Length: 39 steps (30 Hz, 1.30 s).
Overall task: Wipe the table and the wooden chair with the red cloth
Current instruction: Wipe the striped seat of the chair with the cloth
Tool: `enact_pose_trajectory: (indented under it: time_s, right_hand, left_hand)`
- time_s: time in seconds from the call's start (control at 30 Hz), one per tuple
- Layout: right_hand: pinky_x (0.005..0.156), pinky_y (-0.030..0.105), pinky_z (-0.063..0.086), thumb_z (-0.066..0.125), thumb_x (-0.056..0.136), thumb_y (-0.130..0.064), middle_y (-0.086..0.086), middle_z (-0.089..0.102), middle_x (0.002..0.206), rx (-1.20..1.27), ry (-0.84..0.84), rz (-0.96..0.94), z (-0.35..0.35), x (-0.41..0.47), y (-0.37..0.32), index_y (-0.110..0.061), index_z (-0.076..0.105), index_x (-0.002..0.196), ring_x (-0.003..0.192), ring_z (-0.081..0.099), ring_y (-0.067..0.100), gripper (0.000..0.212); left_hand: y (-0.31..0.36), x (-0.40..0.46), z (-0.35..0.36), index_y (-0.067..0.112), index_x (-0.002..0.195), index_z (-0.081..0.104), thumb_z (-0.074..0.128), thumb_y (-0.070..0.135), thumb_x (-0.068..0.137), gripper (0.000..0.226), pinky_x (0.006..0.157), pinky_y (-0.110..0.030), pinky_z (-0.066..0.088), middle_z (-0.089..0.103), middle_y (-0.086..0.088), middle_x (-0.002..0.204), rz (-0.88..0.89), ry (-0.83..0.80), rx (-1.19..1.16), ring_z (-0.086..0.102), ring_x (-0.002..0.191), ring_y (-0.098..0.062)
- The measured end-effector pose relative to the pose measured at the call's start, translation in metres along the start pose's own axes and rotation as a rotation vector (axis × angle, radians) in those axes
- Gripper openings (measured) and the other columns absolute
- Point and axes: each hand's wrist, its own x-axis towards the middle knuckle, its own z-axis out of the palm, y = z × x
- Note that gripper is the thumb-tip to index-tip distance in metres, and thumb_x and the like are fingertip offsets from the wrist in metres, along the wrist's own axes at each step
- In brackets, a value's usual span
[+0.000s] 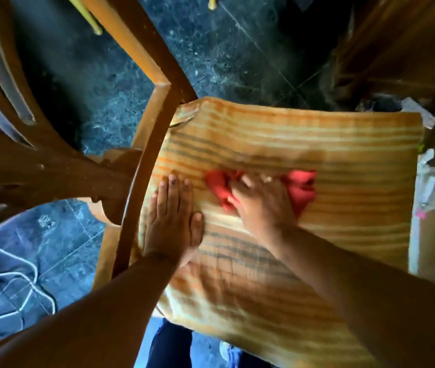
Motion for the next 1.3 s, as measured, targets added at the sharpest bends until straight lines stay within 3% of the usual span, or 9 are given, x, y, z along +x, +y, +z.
enact_pose_trajectory:
  time_s: [0.17, 0.33, 0.43, 0.6, 0.9, 1.03, 1.13, 1.23, 1.3]
  right_hand:
    - [0.046, 0.027, 0.047, 0.046, 0.075, -0.046, -0.007, 0.061, 0.070, 0.078, -0.343, -0.259, -0.013, -0.117, 0.011, -0.028, 0.063, 0.073, 0.056, 0.062, 0.018, 0.025]
    - [0.056, 0.037, 0.058, 0.030, 0.095, -0.054, 0.005, 0.072, 0.085, 0.125, 0.009, 0.008, -0.032, -0.112, 0.053, -0.024, 0.072, 0.095, 0.068, 0.071, 0.029, 0.051]
    - [0.061, 0.035, 0.051, 0.042, 0.093, -0.045, 0.008, 0.068, 0.090, 0.073, 0.219, 0.238, -0.042, -0.047, 0.074, -0.023, 0.061, 0.101, 0.075, 0.065, 0.033, 0.030]
    - [0.067, 0.039, 0.047, 0.052, 0.091, -0.040, 0.010, 0.065, 0.100, 0.073, 0.171, 0.420, -0.020, 0.038, 0.047, -0.018, 0.062, 0.101, 0.085, 0.063, 0.036, 0.026]
    - [0.052, 0.028, 0.051, 0.056, 0.076, -0.034, -0.007, 0.063, 0.079, 0.289, -0.444, -0.204, 0.021, -0.097, -0.117, -0.029, 0.066, 0.083, 0.062, 0.066, 0.017, 0.013]
    - [0.044, 0.029, 0.048, 0.067, 0.069, -0.049, -0.003, 0.063, 0.079, 0.193, -0.210, -0.019, -0.018, -0.098, -0.050, -0.030, 0.063, 0.089, 0.055, 0.063, 0.020, 0.028]
    - [0.065, 0.037, 0.053, 0.043, 0.091, -0.046, 0.012, 0.068, 0.101, 0.087, 0.179, 0.205, -0.053, -0.046, 0.042, -0.023, 0.061, 0.116, 0.076, 0.065, 0.035, 0.039]
    - [0.104, 0.048, 0.039, 0.028, 0.098, -0.053, 0.008, 0.035, 0.156, -0.008, -0.085, 0.114, -0.052, -0.001, 0.086, -0.029, 0.034, 0.148, 0.139, 0.037, 0.030, 0.056]
    - [0.113, 0.046, 0.028, 0.032, 0.095, -0.057, 0.005, 0.013, 0.163, -0.145, -0.229, -0.090, -0.036, 0.010, 0.100, -0.031, 0.023, 0.152, 0.149, 0.013, 0.028, 0.063]
  left_hand:
    - [0.010, 0.015, -0.041, -0.005, 0.149, 0.033, 0.032, 0.035, 0.090, 0.071, 0.116, -0.055, 0.031, 0.028, -0.029, 0.156, 0.131, -0.048, -0.090, 0.031, 0.144, -0.045]
    - [0.050, 0.168, -0.065, 0.000, 0.152, 0.028, 0.045, 0.029, 0.096, 0.065, 0.117, -0.049, 0.025, 0.030, -0.027, 0.157, 0.594, 0.092, -0.044, 0.030, 0.145, -0.043]
    - [0.052, 0.226, -0.048, 0.012, 0.156, 0.025, 0.037, 0.036, 0.103, 0.059, 0.115, -0.044, 0.031, 0.033, -0.021, 0.158, 0.520, -0.090, -0.066, 0.035, 0.144, -0.036]
    - [0.043, 0.238, -0.034, 0.017, 0.154, 0.033, 0.035, 0.040, 0.102, 0.057, 0.114, -0.027, 0.028, 0.042, -0.013, 0.154, 0.527, -0.139, -0.312, 0.038, 0.144, -0.023]
    - [0.044, 0.237, -0.039, 0.023, 0.157, 0.023, 0.030, 0.043, 0.105, 0.056, 0.117, -0.043, 0.031, 0.037, -0.016, 0.158, 0.546, -0.179, -0.231, 0.032, 0.147, -0.028]
    - [0.044, 0.224, -0.041, 0.016, 0.157, 0.019, 0.023, 0.044, 0.104, 0.060, 0.120, -0.047, 0.022, 0.024, -0.021, 0.162, 0.531, -0.064, -0.017, 0.022, 0.150, -0.038]
    - [0.036, 0.212, -0.038, 0.012, 0.157, 0.022, 0.021, 0.040, 0.104, 0.060, 0.121, -0.044, 0.014, 0.021, -0.019, 0.163, 0.473, 0.055, 0.050, 0.018, 0.151, -0.036]
    - [0.038, 0.212, -0.037, 0.013, 0.156, 0.027, 0.021, 0.038, 0.103, 0.058, 0.120, -0.043, 0.017, 0.030, -0.017, 0.160, 0.486, 0.074, 0.053, 0.025, 0.149, -0.034]
    - [0.040, 0.213, -0.036, 0.014, 0.155, 0.030, 0.023, 0.037, 0.104, 0.057, 0.119, -0.043, 0.019, 0.035, -0.016, 0.158, 0.485, 0.092, 0.030, 0.029, 0.147, -0.034]
